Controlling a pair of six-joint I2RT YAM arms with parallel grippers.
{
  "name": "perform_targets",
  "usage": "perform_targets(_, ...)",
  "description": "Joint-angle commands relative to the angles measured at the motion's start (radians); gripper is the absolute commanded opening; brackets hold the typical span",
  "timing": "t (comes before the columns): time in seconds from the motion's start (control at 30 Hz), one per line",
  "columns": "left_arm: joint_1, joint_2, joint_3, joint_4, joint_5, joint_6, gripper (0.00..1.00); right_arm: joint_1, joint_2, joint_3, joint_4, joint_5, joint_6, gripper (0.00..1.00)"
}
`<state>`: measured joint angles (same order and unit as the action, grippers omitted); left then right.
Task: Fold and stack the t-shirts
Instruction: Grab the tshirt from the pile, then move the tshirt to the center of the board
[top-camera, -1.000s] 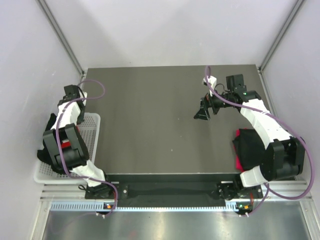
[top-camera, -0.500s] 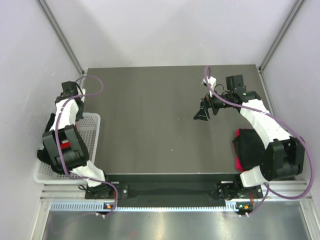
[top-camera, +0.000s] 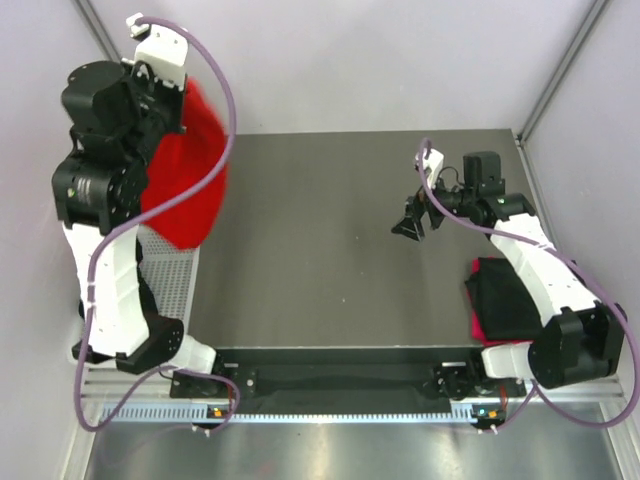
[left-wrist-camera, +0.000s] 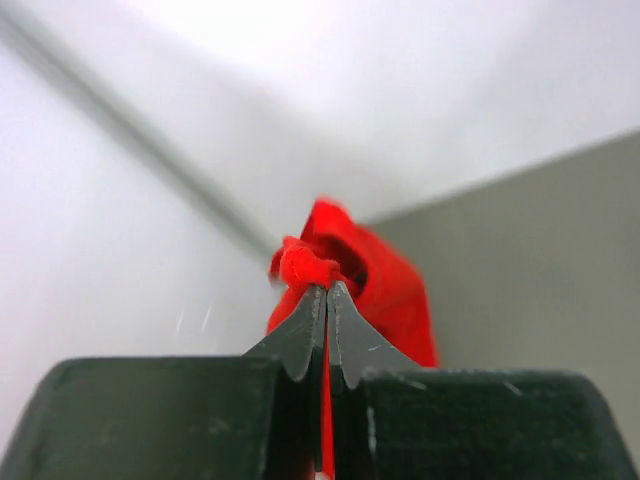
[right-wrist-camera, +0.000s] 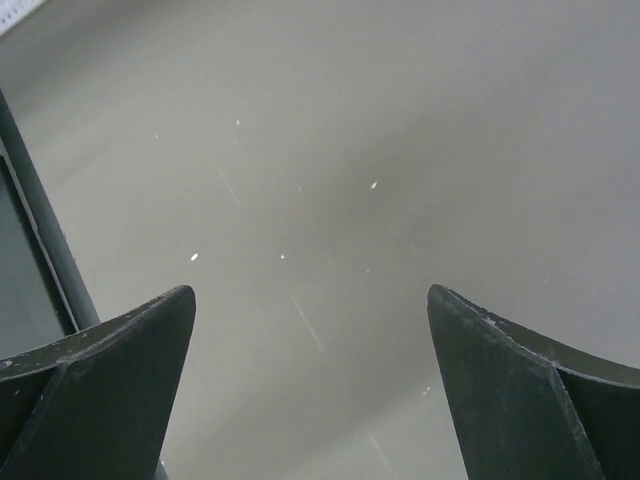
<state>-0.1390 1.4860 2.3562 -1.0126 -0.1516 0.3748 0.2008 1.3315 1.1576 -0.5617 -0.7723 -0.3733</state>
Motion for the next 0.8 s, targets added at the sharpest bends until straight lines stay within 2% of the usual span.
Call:
perform_targets(0.0,-0.125,0.049,0.167,-0.081,-0.039,-0.026,0.0,0.002,-0.049,-0.003,0.066,-0.024,0.007,1.0)
perform_targets(0.07,-0.186,0.048,0.164,-0.073,-0.019,-0.025,0.0,-0.009,-0.061,-0.001,0.059,-0.067,-0.007,1.0)
perform_targets(0.17,-0.241,0.062,0.135,-0.124,0.215,-0.004,0.0,-0.026,-0.052,0.046,0.005,-0.084,-0.056,1.0)
perform_targets(0.33,-0.31,0.109,0.068,-0.167,0.348,-0.022,0.0,-0.032,-0.061,0.111,-0.101,-0.104,-0.125,1.0)
perform_targets(0.43,-0.313,0.143,0.016,-0.156,0.362,-0.05,0.0,-0.032,-0.095,0.12,-0.128,-0.099,-0.171,1.0)
perform_targets(0.5,-0.315,0.135,-0.114,-0.089,0.368,-0.03,0.0,-0.031,-0.11,0.123,-0.15,-0.102,-0.222,1.0)
perform_targets(0.53,-0.317,0.107,-0.241,-0.051,0.38,-0.024,0.0,-0.028,-0.127,0.125,-0.174,-0.113,-0.245,1.0)
perform_targets(0.57,-0.317,0.093,-0.302,0.036,0.382,-0.028,0.0,-0.026,-0.133,0.123,-0.187,-0.116,-0.266,1.0)
perform_targets(0.67,-0.32,0.086,-0.45,0.123,0.423,-0.051,0.0,0.014,-0.158,0.094,-0.225,-0.102,-0.349,0.96)
perform_targets(0.77,-0.321,0.154,-0.497,0.207,0.426,-0.071,0.0,0.159,-0.178,0.015,-0.205,0.022,-0.418,0.95)
